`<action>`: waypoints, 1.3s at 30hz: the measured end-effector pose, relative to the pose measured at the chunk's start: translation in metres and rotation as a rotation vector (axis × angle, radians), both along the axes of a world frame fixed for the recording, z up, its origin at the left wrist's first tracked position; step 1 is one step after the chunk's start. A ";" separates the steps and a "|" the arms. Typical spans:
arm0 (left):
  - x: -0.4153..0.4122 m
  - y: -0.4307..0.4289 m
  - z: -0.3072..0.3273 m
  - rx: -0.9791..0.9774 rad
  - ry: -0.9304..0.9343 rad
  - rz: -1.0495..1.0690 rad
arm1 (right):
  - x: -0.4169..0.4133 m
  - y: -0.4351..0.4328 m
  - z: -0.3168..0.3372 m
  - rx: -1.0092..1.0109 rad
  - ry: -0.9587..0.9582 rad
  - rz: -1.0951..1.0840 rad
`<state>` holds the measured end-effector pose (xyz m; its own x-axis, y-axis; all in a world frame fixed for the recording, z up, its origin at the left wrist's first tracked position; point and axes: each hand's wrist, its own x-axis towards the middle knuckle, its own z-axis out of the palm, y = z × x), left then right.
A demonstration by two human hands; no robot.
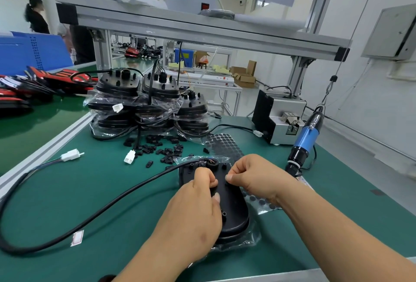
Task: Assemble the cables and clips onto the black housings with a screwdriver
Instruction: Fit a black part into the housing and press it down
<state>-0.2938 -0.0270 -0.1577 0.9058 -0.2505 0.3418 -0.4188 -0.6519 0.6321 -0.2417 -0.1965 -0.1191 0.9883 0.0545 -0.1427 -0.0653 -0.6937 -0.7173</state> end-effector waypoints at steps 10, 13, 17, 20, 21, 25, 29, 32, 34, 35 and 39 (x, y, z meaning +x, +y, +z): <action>0.000 0.000 0.000 -0.015 0.007 0.001 | 0.000 0.001 -0.006 0.022 -0.073 -0.013; 0.000 0.000 -0.001 -0.013 0.004 0.001 | -0.001 0.001 -0.007 0.024 -0.083 -0.014; 0.000 0.000 -0.001 -0.013 0.001 0.000 | -0.003 0.001 -0.006 0.041 -0.076 -0.014; 0.000 0.000 -0.001 -0.017 -0.003 0.003 | -0.003 0.001 -0.006 0.076 -0.064 -0.018; 0.000 0.000 -0.001 -0.017 -0.006 0.002 | -0.004 0.001 -0.006 0.079 -0.063 -0.019; 0.000 0.000 -0.001 -0.014 -0.012 -0.002 | -0.004 0.001 -0.006 0.105 -0.048 -0.037; 0.000 0.001 -0.001 -0.019 -0.014 -0.003 | -0.005 0.003 -0.006 0.083 -0.075 -0.026; 0.000 0.001 -0.002 -0.012 -0.015 -0.008 | -0.004 0.004 -0.006 0.041 -0.084 -0.029; 0.001 0.001 -0.002 -0.010 -0.018 -0.010 | -0.004 0.004 -0.006 0.025 -0.087 -0.031; 0.001 0.001 -0.002 -0.012 -0.018 -0.010 | -0.004 0.004 -0.006 0.024 -0.089 -0.032; 0.001 0.001 -0.003 -0.017 -0.021 -0.012 | -0.004 0.005 -0.007 0.011 -0.107 -0.029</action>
